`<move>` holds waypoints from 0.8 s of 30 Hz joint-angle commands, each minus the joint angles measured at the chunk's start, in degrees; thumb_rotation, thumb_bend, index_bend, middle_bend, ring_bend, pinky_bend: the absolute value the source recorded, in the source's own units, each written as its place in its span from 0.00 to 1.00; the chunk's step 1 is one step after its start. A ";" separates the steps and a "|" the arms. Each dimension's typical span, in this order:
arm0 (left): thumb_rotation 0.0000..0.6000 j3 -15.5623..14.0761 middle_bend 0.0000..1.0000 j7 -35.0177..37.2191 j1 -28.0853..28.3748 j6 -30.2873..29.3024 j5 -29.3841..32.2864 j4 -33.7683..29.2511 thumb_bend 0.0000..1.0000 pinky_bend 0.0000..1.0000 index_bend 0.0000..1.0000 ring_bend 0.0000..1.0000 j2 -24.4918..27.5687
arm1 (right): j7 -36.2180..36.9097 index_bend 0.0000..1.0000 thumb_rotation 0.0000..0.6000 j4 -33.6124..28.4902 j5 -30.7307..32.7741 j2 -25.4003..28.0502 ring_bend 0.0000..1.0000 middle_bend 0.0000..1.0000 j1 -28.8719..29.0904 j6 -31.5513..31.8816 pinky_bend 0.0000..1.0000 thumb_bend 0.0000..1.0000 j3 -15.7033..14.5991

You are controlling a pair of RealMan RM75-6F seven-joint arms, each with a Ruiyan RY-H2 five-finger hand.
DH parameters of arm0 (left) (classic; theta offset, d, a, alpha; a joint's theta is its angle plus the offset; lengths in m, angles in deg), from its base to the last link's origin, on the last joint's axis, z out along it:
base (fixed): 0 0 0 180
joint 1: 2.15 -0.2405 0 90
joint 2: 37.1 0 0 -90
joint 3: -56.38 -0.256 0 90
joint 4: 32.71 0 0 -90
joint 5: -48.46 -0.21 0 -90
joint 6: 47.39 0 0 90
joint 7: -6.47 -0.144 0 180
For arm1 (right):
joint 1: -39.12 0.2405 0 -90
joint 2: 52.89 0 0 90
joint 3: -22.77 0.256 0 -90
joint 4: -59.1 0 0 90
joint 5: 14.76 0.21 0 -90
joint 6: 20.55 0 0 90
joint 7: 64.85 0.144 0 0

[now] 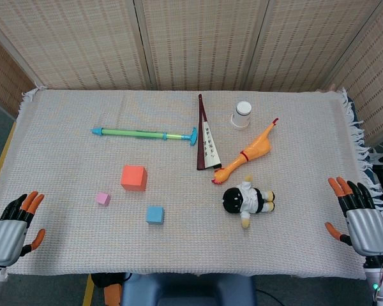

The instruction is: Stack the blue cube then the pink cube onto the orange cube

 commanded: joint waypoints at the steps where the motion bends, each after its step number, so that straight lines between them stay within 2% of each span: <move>1: 1.00 -0.55 0.00 0.27 0.47 0.12 -1.69 0.22 0.39 0.14 0.00 0.00 -0.57 | 0.37 0.00 1.00 -0.06 -0.20 0.34 0.00 0.00 -0.41 0.62 0.00 0.12 -0.09; 5: 1.00 -1.44 0.01 1.84 1.69 0.33 -5.55 0.46 0.39 0.24 0.00 0.01 -1.93 | 0.43 0.00 1.00 -0.48 -0.30 0.85 0.00 0.00 -0.90 1.07 0.00 0.12 -0.32; 6: 1.00 -1.52 0.04 1.74 2.31 0.32 -7.04 0.64 0.38 0.32 0.00 0.05 -2.64 | 0.53 0.00 1.00 -0.67 -0.37 0.98 0.00 0.00 -1.01 1.26 0.00 0.12 -0.31; 8: 1.00 -1.88 0.19 0.68 3.79 1.68 -9.27 0.55 0.38 0.53 0.00 0.20 -3.80 | 0.67 0.00 1.00 -0.80 -0.61 1.23 0.00 0.00 -1.17 1.58 0.00 0.12 -0.34; 11: 1.00 -2.28 0.56 0.05 6.10 5.69 -9.88 -1.55 0.38 0.86 0.01 0.55 -5.04 | 0.98 0.00 1.00 -1.02 -0.88 1.56 0.00 0.00 -1.38 1.96 0.00 0.12 -0.38; 13: 1.00 -2.32 0.76 -0.29 8.73 11.93 -7.59 -4.00 0.38 0.98 0.02 0.74 -4.99 | 1.16 0.00 1.00 -1.22 -1.15 1.70 0.00 0.00 -1.43 2.00 0.00 0.12 -0.48; 16: 1.00 -1.10 0.89 -1.84 12.99 21.55 -1.71 -7.77 0.38 1.00 0.02 0.88 -4.68 | 1.83 0.00 1.00 -1.39 -2.12 1.74 0.00 0.00 -1.36 2.11 0.00 0.12 -0.73; 18: 1.00 0.15 0.93 -4.09 15.24 25.73 2.02 -9.54 0.38 1.00 0.02 0.91 -5.14 | 1.90 0.00 1.00 -1.40 -2.64 1.67 0.00 0.00 -1.38 2.18 0.00 0.12 -0.93; 21: 1.00 1.37 0.99 -9.49 16.79 27.36 5.35 -11.22 0.36 1.00 0.03 0.98 -6.98 | 1.78 0.00 1.00 -1.52 -2.11 1.72 0.00 0.00 -1.36 1.64 0.00 0.12 -0.93; 24: 1.00 2.50 1.00 -13.14 17.15 26.25 8.13 -12.86 0.36 1.00 0.05 1.00 -10.05 | 1.69 0.00 1.00 -1.70 -1.29 1.78 0.00 0.00 -1.11 0.66 0.00 0.12 -0.83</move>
